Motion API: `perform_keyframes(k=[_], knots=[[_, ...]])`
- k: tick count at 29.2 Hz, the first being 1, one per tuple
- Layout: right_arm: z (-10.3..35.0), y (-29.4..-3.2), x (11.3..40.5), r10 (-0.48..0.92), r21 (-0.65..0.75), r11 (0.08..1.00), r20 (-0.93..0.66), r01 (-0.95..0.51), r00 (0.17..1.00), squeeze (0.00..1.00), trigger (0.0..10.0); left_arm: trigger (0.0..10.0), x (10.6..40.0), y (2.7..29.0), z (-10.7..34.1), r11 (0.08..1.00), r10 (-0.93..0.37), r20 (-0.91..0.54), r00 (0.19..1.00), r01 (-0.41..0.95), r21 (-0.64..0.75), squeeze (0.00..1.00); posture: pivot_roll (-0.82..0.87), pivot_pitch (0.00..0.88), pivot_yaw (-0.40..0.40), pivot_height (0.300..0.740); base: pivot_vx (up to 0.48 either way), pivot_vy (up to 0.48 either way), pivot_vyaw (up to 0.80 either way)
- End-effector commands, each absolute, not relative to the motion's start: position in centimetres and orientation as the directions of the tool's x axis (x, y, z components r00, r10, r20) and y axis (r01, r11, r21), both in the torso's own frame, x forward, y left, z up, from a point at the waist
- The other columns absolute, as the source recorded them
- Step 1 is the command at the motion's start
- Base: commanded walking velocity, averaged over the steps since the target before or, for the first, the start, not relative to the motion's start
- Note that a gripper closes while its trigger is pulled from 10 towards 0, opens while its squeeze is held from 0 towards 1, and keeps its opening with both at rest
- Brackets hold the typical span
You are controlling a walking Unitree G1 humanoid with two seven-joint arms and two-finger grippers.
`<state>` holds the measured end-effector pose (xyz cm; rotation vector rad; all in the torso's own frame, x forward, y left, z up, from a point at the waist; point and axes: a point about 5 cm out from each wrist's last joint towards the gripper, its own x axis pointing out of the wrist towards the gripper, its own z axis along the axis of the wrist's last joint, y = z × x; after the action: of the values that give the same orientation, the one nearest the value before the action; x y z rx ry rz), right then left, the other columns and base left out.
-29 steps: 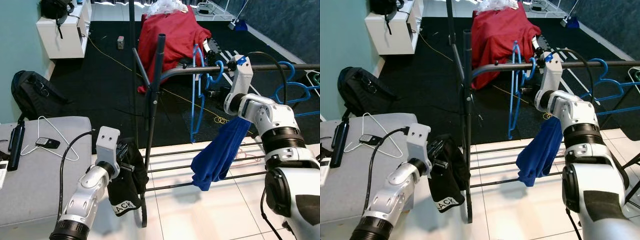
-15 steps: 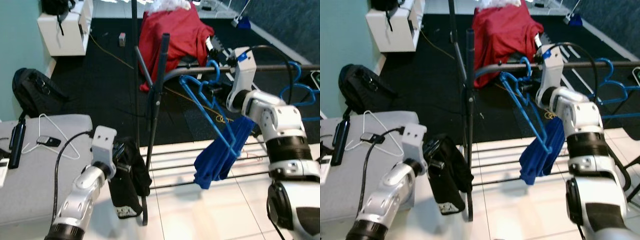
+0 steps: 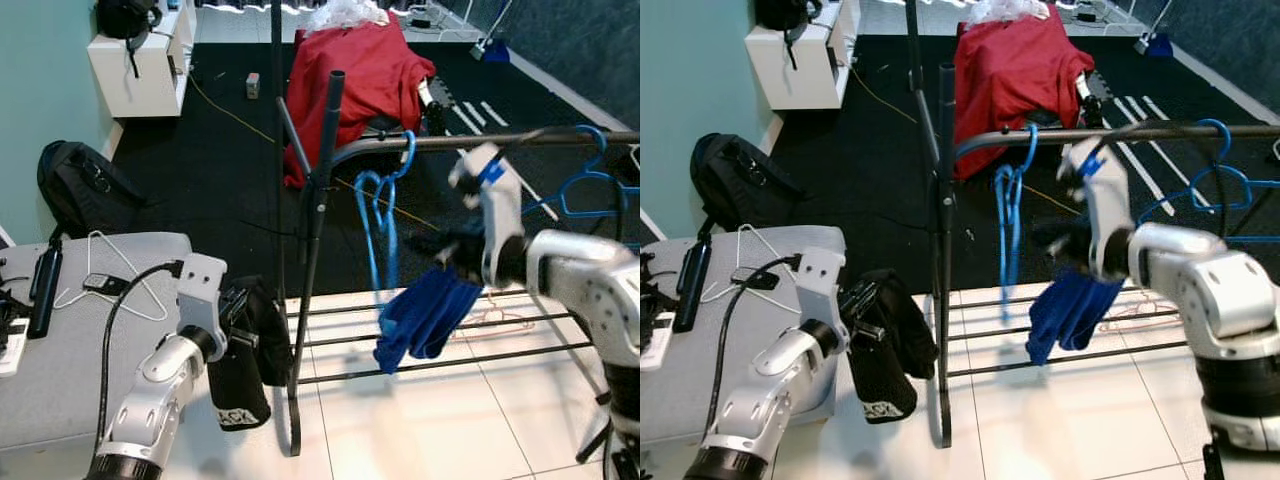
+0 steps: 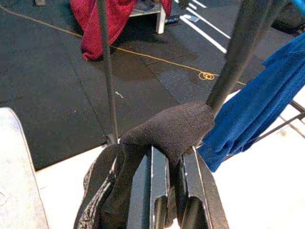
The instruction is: Hang hanger
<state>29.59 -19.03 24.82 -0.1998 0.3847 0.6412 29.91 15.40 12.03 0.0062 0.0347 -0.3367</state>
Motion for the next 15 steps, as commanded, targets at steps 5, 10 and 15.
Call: perform_keyframes(k=[5, 10, 15], knots=[[24.8, -19.1, 28.3, 0.509, -0.103, 0.786, -0.452, -0.609, 0.733, 0.0, 10.0, 10.0, 29.7, 15.0, 12.8, 0.926, -0.377, -0.009, 0.926, 0.377, 0.015, 0.0, -0.08, 0.076, -0.013, 0.74, 0.0, 0.0, 0.0], [25.7, -17.0, 26.1, 0.699, -0.063, 0.63, -0.387, -0.774, 0.601, 0.0, 10.0, 10.0, 29.7, 15.8, 12.8, 0.944, -0.331, 0.02, 0.943, 0.331, 0.005, 0.0, -0.09, 0.062, -0.016, 0.74, 0.0, 0.0, 0.0], [22.7, -14.1, 25.7, 0.825, 0.089, 0.537, -0.264, -0.839, 0.5, 0.0, 10.0, 10.0, 29.6, 17.2, 11.1, 0.979, -0.202, -0.009, 0.979, 0.202, 0.005, 0.0, -0.08, 0.039, -0.02, 0.74, 0.0, 0.0, 0.0]])
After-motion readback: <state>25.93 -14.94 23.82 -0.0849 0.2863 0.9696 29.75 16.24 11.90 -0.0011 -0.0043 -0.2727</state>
